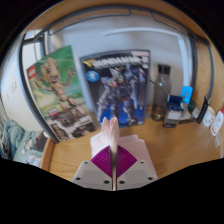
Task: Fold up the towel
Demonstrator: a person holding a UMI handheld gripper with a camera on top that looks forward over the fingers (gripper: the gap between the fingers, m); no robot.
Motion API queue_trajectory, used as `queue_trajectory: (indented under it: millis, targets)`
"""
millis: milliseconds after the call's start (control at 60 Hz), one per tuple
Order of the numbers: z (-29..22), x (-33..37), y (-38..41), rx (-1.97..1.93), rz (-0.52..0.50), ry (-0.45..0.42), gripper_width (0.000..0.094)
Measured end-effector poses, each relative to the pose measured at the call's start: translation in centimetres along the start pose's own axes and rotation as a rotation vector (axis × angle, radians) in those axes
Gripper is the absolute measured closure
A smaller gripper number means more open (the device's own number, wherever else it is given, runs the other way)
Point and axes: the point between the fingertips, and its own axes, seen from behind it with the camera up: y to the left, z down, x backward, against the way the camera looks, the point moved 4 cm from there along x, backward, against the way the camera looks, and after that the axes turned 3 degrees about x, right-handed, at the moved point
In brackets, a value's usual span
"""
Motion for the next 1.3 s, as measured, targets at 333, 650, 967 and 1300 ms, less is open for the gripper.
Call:
queue_trajectory:
  millis: [333, 650, 967, 1300]
  targets:
    - [3.8, -2.9, -9.9, 0.041, 0.045, 0.072, 0.0309]
    - [-4.5, 12.2, -8.8, 0.101, -0.126, -0.104, 0.0162]
    - [-1.8, 25.1, -10.1, 0.14, -0.078, -0.171, 0.0091]
    - [6.8, 32.7, -10.0, 0.122, -0.022, -0.149, 0.0093]
